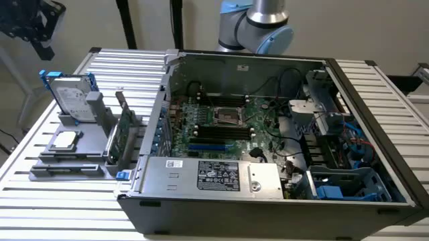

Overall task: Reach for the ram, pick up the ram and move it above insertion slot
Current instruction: 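Reach for the ram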

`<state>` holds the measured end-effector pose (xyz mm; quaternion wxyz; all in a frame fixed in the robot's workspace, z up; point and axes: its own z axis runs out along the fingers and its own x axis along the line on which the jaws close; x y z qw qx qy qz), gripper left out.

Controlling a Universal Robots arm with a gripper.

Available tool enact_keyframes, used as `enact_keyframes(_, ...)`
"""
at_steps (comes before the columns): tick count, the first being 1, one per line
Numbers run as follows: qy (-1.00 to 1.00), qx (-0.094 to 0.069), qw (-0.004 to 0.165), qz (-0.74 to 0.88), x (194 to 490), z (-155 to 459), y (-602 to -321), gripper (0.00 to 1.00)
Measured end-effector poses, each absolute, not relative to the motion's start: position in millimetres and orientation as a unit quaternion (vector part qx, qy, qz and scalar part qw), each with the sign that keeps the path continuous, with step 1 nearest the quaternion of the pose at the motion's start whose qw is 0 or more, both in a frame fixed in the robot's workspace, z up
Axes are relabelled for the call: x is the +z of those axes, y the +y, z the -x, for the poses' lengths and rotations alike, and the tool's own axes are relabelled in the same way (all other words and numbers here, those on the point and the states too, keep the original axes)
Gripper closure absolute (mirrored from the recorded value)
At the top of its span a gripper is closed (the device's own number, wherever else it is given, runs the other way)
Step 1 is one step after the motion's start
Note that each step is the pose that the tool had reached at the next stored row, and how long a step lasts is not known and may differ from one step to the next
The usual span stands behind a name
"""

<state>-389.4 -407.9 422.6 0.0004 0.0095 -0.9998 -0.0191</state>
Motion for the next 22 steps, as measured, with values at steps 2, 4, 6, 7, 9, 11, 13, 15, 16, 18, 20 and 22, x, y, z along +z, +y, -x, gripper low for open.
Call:
enact_keyframes(2,-1.000,-0.019,0.000,-0.010,422.6,389.4,-407.9,0.89)
enact_keyframes(4,-1.000,-0.019,0.000,-0.010,422.6,389.4,-407.9,0.89)
enact_keyframes(6,-1.000,-0.019,0.000,-0.010,422.6,389.4,-407.9,0.89)
enact_keyframes(7,-1.000,-0.019,0.000,-0.010,422.7,389.4,-407.9,0.89)
enact_keyframes(9,-1.000,-0.019,0.000,-0.010,422.7,389.4,-407.9,0.89)
enact_keyframes(11,-1.000,-0.019,0.000,-0.010,422.8,389.4,-407.9,0.89)
enact_keyframes(13,-1.000,-0.019,0.001,-0.010,422.9,389.4,-408.4,0.89)
enact_keyframes(15,-1.000,-0.019,0.001,-0.010,422.9,390.0,-411.0,0.89)
enact_keyframes(16,-1.000,-0.019,0.001,-0.010,422.9,390.9,-413.4,0.89)
enact_keyframes(18,-1.000,-0.019,0.000,-0.010,422.7,394.6,-419.5,0.89)
enact_keyframes(20,-1.000,-0.019,0.000,-0.010,422.3,397.2,-425.7,0.89)
enact_keyframes(22,-1.000,-0.019,0.001,-0.010,421.2,398.6,-431.1,0.89)
